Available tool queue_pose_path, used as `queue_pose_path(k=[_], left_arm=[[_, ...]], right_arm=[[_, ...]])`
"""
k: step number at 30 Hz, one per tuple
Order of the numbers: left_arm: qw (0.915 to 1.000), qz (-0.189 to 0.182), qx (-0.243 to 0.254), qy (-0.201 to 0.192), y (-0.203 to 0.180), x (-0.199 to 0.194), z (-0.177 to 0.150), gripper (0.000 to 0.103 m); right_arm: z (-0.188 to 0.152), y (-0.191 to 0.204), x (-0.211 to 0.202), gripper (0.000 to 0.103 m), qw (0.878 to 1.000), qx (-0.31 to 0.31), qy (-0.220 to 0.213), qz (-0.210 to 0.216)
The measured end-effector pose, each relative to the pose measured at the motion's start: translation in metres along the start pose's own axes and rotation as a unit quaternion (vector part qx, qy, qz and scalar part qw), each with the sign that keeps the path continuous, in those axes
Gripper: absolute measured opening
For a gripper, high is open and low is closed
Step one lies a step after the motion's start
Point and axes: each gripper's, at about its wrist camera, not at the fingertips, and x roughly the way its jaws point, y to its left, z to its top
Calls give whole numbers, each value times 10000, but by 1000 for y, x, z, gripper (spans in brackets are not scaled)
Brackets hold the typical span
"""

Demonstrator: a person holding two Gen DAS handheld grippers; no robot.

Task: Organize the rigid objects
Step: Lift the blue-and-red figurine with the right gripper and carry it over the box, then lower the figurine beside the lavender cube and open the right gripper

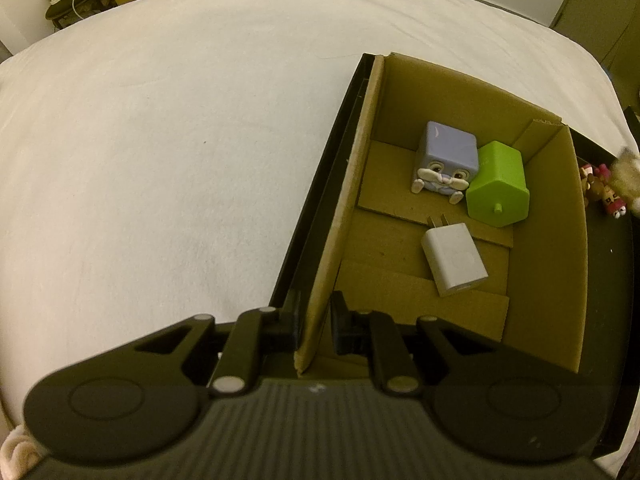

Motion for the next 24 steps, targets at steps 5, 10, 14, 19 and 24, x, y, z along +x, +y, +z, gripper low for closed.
queue_pose_path(k=[5,10,14,19,24], left_arm=[[10000,-34,-24,7,1,0,0,13],[10000,-22,-8,-10,1,-1,0,13],[10000,-83,-10,3,1,0,0,13],[10000,-59,6,-7,1,0,-1,13],[10000,-2,35,-30,0,0,-1,13]], right_arm=[[6,12,11,32,9995,-149,137,250],[8,23,22,32,9981,-453,279,318],[6,31,30,32,9954,-753,437,411],[1,42,38,32,9879,-1275,702,533],[-2,54,43,32,9828,-1517,872,596]])
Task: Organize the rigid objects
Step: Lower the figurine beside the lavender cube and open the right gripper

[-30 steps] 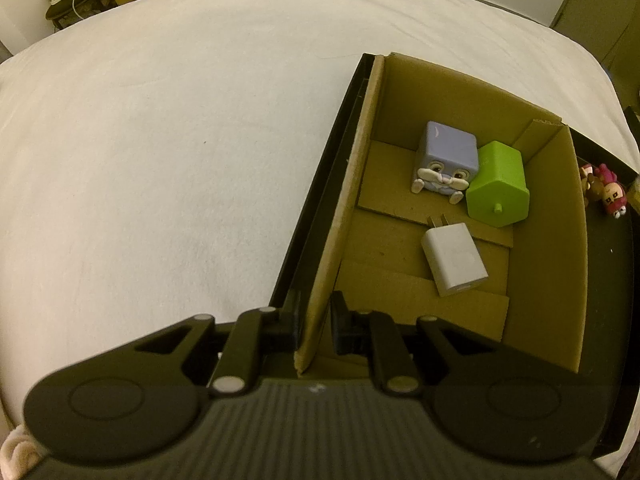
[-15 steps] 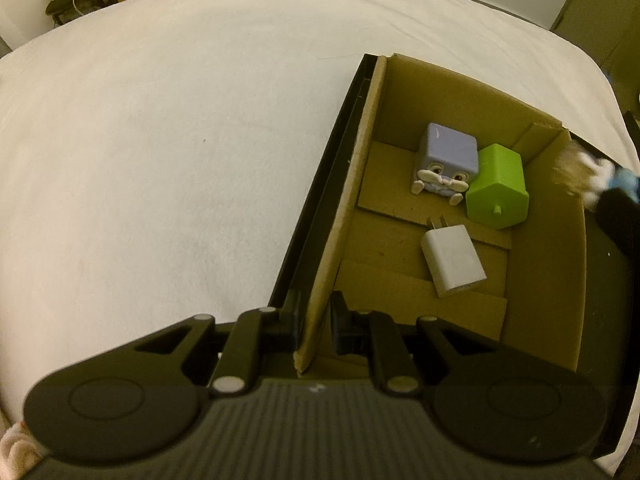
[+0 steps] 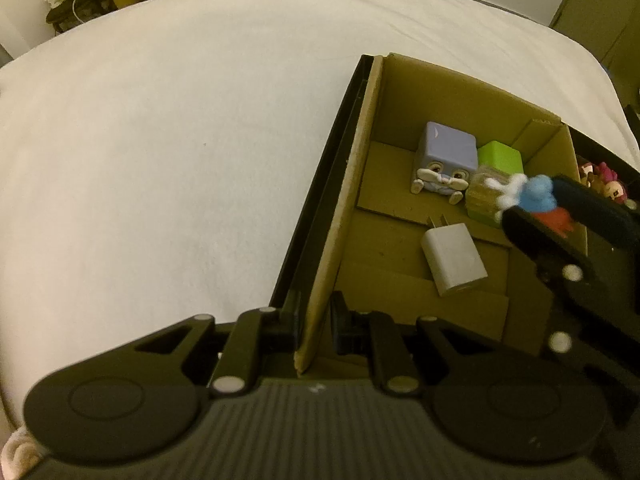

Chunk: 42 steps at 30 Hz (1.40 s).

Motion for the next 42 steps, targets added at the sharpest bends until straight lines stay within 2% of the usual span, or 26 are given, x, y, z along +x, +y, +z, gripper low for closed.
queue_pose_path(k=[8,28,36,42], left_arm=[[10000,34,13,-9,-1,0,-1,13],[10000,-18,-92,33,3,1,1,13],[10000,-21,-57,18,2,0,1,13],[10000,-10,-47,19,2,0,1,13]], right_arm=[[0,16,11,32,9994,-206,263,58],[-3,23,35,32,9906,-955,981,-53],[-5,20,40,32,9894,-980,1061,-184],[0,12,24,35,9947,-590,820,-189]])
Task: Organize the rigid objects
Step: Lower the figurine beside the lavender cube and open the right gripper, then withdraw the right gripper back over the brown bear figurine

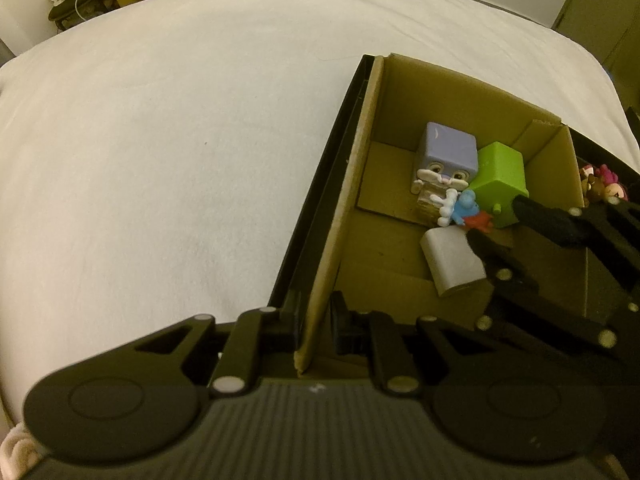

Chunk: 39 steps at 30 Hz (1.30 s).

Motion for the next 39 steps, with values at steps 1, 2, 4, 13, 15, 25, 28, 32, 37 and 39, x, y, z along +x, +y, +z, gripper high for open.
queue_pose_path(k=[1,2,4,13,15,25,28,32,37,39], left_arm=[[10000,3,3,-1,0,0,0,13],[10000,5,8,-3,0,0,0,13],[10000,11,32,-16,-1,-1,-1,13],[9999,49,96,-46,-3,-2,-1,13],[9999,51,98,-45,-3,-1,0,13],[10000,47,75,-39,-3,-1,0,13],[9999,60,101,-58,-4,-2,-1,13],[10000,47,69,-48,-3,-1,0,13],[9999,95,104,-70,-5,-1,-1,14],[9999,107,98,-64,-6,-2,-1,14]], right_arm=[[0,-1,-3,38,10000,71,-30,9],[-1,-3,-8,42,9999,152,-77,9],[-2,-5,-14,48,9995,276,-179,-37],[-17,-29,-49,72,9906,1117,-689,-375],[-20,-35,-54,75,9873,1292,-787,-496],[-49,-61,-55,82,9721,1951,-939,-900],[-60,-63,-50,85,9687,2051,-937,-1040],[-78,-65,-40,85,9649,2221,-861,-1104],[-98,-66,-27,85,9607,2395,-865,-1105],[-101,-66,-22,85,9609,2398,-813,-1117]])
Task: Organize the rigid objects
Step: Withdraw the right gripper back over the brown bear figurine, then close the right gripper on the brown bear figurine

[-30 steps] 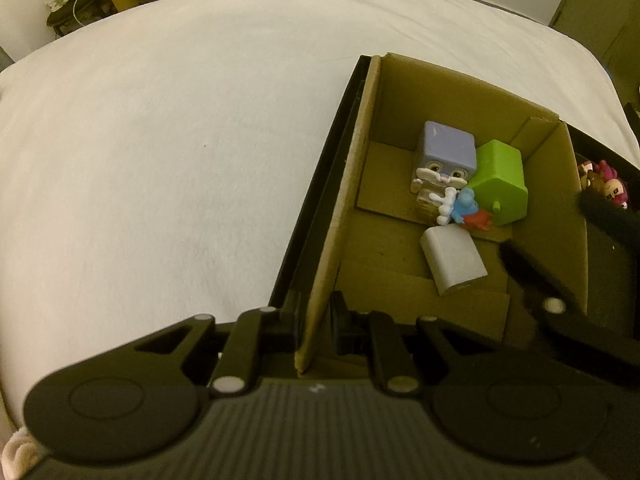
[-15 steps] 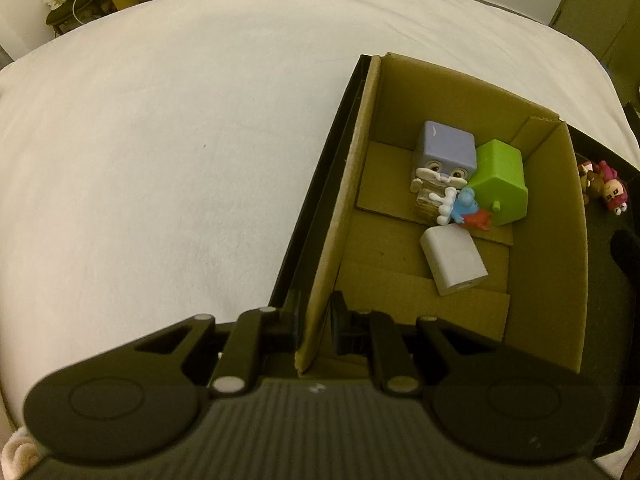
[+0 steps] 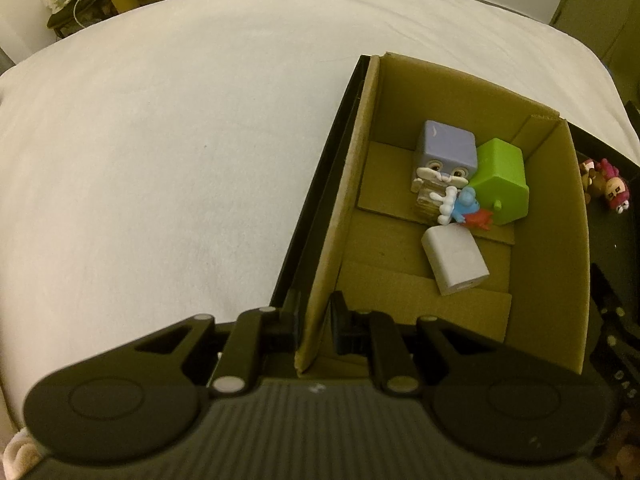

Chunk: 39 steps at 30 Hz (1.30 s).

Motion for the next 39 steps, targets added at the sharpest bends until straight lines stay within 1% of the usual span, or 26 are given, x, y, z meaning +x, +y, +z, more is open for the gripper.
queue_pose_path(k=[5,12,14,16,17,18,22,24,26,29,34,39], left_arm=[[10000,-9,-39,19,1,0,0,14],[10000,-32,-30,20,2,0,0,14],[10000,-38,-34,34,2,0,0,14],[10000,-54,-47,47,2,0,0,14],[10000,-42,-42,44,2,0,0,14],[10000,-40,-38,45,1,0,0,14],[9998,-78,-129,117,1,0,3,14],[9998,-84,-153,137,2,0,4,14],[9997,-82,-172,141,3,1,4,14],[9997,-72,-162,137,3,1,3,14],[9997,-81,-184,144,3,1,3,14],[9998,-80,-162,127,3,1,4,14]], right_arm=[[-4,-4,9,85,9999,106,68,-12],[3,-17,33,83,9991,240,115,-324],[7,-20,38,83,9988,216,101,-422],[10,-25,40,83,9990,197,3,-399],[12,-25,42,82,9988,153,-24,-459],[15,-26,46,82,9985,131,-19,-525],[23,-32,55,79,9981,264,-33,-560],[26,-34,60,76,9980,243,-41,-582],[27,-34,67,71,9977,240,27,-631],[28,-36,76,67,9974,328,195,-610],[27,-39,90,67,9943,537,508,-766],[27,-41,101,66,9920,554,649,-933]])
